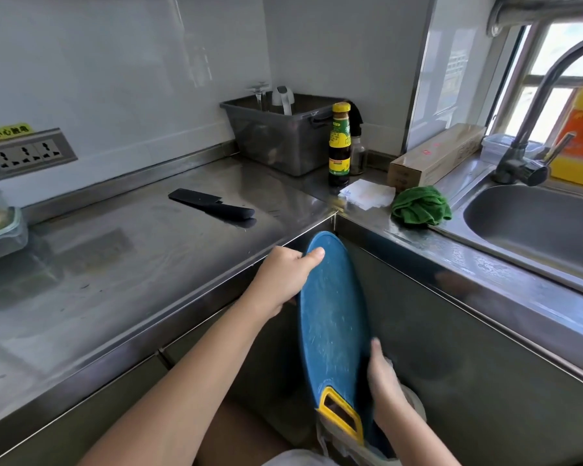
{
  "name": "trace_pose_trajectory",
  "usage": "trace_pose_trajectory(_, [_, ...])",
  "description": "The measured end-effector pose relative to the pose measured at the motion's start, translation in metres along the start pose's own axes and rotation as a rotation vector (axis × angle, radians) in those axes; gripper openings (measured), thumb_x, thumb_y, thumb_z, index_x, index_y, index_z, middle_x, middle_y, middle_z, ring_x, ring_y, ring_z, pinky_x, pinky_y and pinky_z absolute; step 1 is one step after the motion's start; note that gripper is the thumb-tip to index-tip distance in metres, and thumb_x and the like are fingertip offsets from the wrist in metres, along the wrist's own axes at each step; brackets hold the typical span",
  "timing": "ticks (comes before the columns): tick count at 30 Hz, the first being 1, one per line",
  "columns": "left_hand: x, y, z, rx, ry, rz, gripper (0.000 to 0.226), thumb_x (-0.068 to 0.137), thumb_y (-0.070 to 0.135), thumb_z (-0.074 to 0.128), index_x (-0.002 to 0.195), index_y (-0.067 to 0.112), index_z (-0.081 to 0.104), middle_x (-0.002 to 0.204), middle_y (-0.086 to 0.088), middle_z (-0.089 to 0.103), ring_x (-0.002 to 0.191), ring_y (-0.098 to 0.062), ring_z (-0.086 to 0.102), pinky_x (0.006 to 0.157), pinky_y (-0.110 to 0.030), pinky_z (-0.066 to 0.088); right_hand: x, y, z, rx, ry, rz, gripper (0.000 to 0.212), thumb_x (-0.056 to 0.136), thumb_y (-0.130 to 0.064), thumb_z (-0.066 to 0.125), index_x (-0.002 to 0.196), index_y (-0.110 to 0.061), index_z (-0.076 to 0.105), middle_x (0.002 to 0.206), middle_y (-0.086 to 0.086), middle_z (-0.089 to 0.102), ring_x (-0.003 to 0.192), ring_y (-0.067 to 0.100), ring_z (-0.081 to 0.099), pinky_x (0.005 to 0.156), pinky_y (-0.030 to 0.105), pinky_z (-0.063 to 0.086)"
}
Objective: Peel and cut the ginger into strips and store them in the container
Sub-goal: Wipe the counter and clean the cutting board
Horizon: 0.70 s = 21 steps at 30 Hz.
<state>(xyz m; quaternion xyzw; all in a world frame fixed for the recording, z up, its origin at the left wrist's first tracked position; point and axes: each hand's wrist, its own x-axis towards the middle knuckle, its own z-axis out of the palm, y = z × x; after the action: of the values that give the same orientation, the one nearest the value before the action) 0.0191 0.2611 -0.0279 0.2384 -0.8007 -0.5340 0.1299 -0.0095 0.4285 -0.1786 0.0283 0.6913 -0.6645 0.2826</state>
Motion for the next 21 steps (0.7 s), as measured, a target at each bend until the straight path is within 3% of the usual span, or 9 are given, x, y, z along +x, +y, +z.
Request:
trace_pose_trajectory(2, [0.001,0.002,-0.009,-0.018,0.022,0.02,0.048,0.09,0.039,0.058,0.058,0.011,0.037,0.055,-0.003,0.036,0.054,-0.014,0.036,0.056,-0.026,0.028,-0.004,0.025,-0.018,-0.044,0.098,0.055,0.051,0.105,-0.037,0.033,0.139,-0.001,0.045,0.143,0.018,0.045,0.131,0.032,0.042,0.11,0.034,0.03])
trace_pose_trajectory(4, [0.003,0.006,-0.018,-0.023,0.047,0.064,0.043,0.089,0.042,0.058,0.063,0.011,0.042,0.064,-0.006,0.038,0.06,-0.017,0.037,0.06,-0.032,0.028,-0.005,0.024,-0.013,-0.139,0.168,0.041,0.05,0.104,-0.039,0.032,0.138,-0.006,0.048,0.142,0.019,0.047,0.13,0.034,0.044,0.111,0.039,0.031])
trace_pose_trajectory(8, [0.004,0.008,-0.025,-0.022,0.045,0.061,0.047,0.081,0.05,0.061,0.061,0.012,0.042,0.064,-0.006,0.037,0.059,-0.018,0.038,0.06,-0.031,0.028,-0.006,-0.026,0.01,-0.236,0.145,-0.409,0.04,0.104,-0.03,0.039,0.143,-0.021,0.046,0.15,-0.011,0.035,0.141,0.006,0.029,0.119,0.03,0.02])
trace_pose_trajectory(10, [0.001,0.006,-0.036,-0.105,0.069,0.005,0.047,0.07,0.058,0.063,0.072,0.012,0.058,0.067,-0.006,0.05,0.062,-0.018,0.05,0.062,-0.03,0.036,-0.006,-0.052,0.012,-0.319,0.114,-0.631,0.031,0.099,-0.009,0.052,0.126,-0.018,0.064,0.139,-0.013,0.046,0.129,0.005,0.043,0.109,0.021,0.031])
trace_pose_trajectory(12, [-0.003,0.002,-0.059,-0.248,0.151,-0.069,0.041,0.081,0.045,0.065,0.083,0.004,0.067,0.069,-0.007,0.064,0.062,-0.016,0.062,0.058,-0.023,0.046,0.0,-0.077,0.019,-0.485,0.176,-0.787,0.034,0.089,0.008,0.057,0.109,-0.015,0.072,0.128,-0.011,0.053,0.114,0.007,0.052,0.093,0.014,0.038])
trace_pose_trajectory(14, [-0.005,-0.006,-0.089,-0.352,0.221,-0.135,0.032,0.087,0.033,0.064,0.087,0.002,0.07,0.078,-0.008,0.072,0.065,-0.018,0.068,0.062,-0.023,0.051,0.001,-0.104,0.029,-0.559,0.185,-0.853,0.034,0.082,0.011,0.064,0.1,-0.016,0.074,0.118,-0.01,0.06,0.103,0.007,0.059,0.081,0.007,0.04])
trace_pose_trajectory(16, [-0.011,-0.016,-0.119,-0.43,0.238,-0.198,0.038,0.078,0.042,0.07,0.094,0.007,0.072,0.095,-0.013,0.073,0.081,-0.024,0.07,0.081,-0.035,0.052,-0.003,-0.134,0.038,-0.548,0.172,-0.859,0.026,0.079,0.002,0.072,0.096,-0.018,0.073,0.098,-0.007,0.069,0.083,0.004,0.064,0.071,0.001,0.04])
trace_pose_trajectory(18, [-0.021,-0.024,-0.144,-0.497,0.265,-0.234,0.043,0.073,0.048,0.071,0.097,0.012,0.073,0.1,-0.011,0.072,0.089,-0.025,0.069,0.091,-0.041,0.049,-0.008,-0.161,0.042,-0.569,0.205,-0.876,0.02,0.078,-0.009,0.077,0.093,-0.02,0.072,0.079,-0.007,0.067,0.07,0.003,0.06,0.065,0.009,0.042])
trace_pose_trajectory(21, [-0.039,-0.036,-0.173,-0.63,0.376,-0.241,0.031,0.089,0.043,0.057,0.098,0.015,0.069,0.095,-0.006,0.072,0.083,-0.019,0.068,0.079,-0.036,0.05,-0.005,-0.183,0.052,-0.678,0.203,-0.935,0.025,0.076,0.003,0.073,0.092,-0.016,0.073,0.088,-0.004,0.058,0.073,0.014,0.057,0.072,0.027,0.048])
